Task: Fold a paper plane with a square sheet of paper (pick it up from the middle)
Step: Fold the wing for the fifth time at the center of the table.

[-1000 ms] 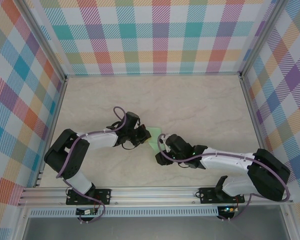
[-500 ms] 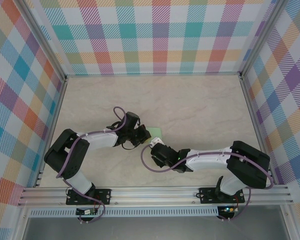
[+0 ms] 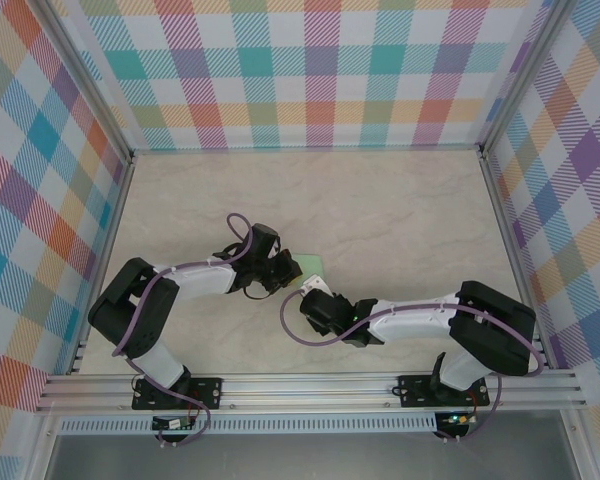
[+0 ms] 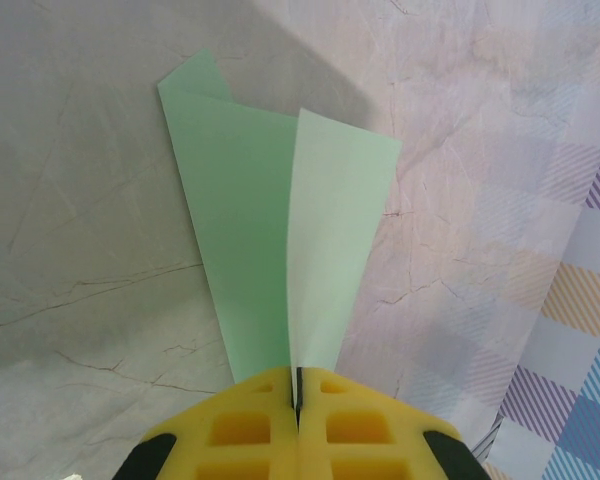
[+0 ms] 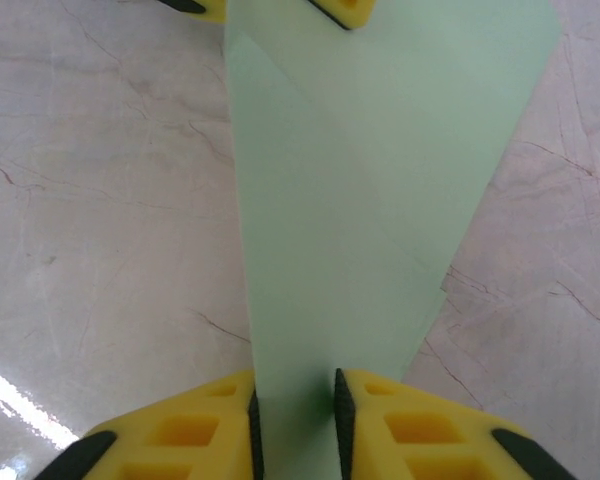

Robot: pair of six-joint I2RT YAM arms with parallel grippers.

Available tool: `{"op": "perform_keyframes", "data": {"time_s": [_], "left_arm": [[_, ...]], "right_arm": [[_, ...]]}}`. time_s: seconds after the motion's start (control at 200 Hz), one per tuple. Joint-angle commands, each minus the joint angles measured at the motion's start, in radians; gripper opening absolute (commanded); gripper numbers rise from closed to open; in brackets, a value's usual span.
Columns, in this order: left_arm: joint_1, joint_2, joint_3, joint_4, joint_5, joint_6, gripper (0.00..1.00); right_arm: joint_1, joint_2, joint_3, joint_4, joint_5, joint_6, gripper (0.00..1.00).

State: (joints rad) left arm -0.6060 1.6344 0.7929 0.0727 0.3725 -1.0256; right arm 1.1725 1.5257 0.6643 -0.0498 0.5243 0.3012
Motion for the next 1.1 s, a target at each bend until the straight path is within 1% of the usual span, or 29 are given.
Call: {"op": "perform_keyframes", "data": {"time_s": [0.0,0.065,0.16,0.25,0.38,0.435,0.495,0.525,0.57,0.62,0.655,0.68,0.795,0.85,0.915,0.995,1.095], "left_arm": [[0.009,-0.033,-0.013,-0.039,-0.006,0.010,0.00],[0.009,-0.035,-0.016,-0.048,-0.012,0.012,0.00],[0.008,-0.030,-0.011,-0.038,-0.013,0.010,0.00],[0.008,-0.029,0.003,-0.056,-0.012,0.018,0.00],[0.008,-0.034,0.006,-0.057,-0.013,0.019,0.00],[0.006,-0.035,0.010,-0.065,-0.011,0.019,0.05],[0.006,-0.037,0.018,-0.075,-0.004,0.027,0.06],[0.005,-0.039,0.022,-0.087,-0.007,0.034,0.10],[0.005,-0.048,0.025,-0.104,-0.013,0.036,0.19],[0.005,-0.063,0.017,-0.094,-0.004,0.036,0.23],[0.005,-0.076,0.016,-0.102,-0.004,0.042,0.32],[0.005,-0.089,0.020,-0.125,-0.016,0.051,0.37],[0.005,-0.147,0.048,-0.272,-0.093,0.094,0.53],[0.005,-0.186,0.042,-0.305,-0.128,0.094,0.56],[0.006,-0.231,0.028,-0.333,-0.176,0.082,0.62],[0.006,-0.263,0.021,-0.387,-0.202,0.083,0.63],[0.006,-0.289,0.000,-0.386,-0.196,0.074,0.64]], "right_arm": [[0.007,0.011,0.035,-0.025,0.024,0.012,0.23],[0.007,0.008,0.036,-0.028,0.023,-0.011,0.18],[0.007,-0.013,0.036,-0.063,0.024,0.005,0.17],[0.006,-0.042,0.007,-0.040,0.020,0.022,0.14],[0.006,-0.047,0.003,-0.058,0.026,0.035,0.11],[0.007,-0.048,-0.004,-0.048,0.025,0.034,0.08],[0.007,-0.044,-0.008,-0.034,0.023,0.036,0.07],[0.006,-0.040,-0.007,-0.031,0.020,0.033,0.07],[0.007,-0.028,-0.001,-0.029,0.015,0.029,0.06],[0.007,-0.016,0.000,-0.021,0.014,0.027,0.04],[0.007,-0.009,0.002,-0.022,0.014,0.024,0.03],[0.007,-0.007,0.008,-0.029,0.014,0.024,0.03],[0.006,-0.021,-0.004,-0.010,-0.023,0.023,0.02],[0.006,-0.024,-0.013,-0.001,-0.050,0.030,0.02],[0.006,-0.025,-0.022,0.010,-0.074,0.043,0.02],[0.001,-0.025,-0.046,0.047,-0.103,0.058,0.01],[-0.011,-0.027,-0.056,0.064,-0.152,0.085,0.00]]}}
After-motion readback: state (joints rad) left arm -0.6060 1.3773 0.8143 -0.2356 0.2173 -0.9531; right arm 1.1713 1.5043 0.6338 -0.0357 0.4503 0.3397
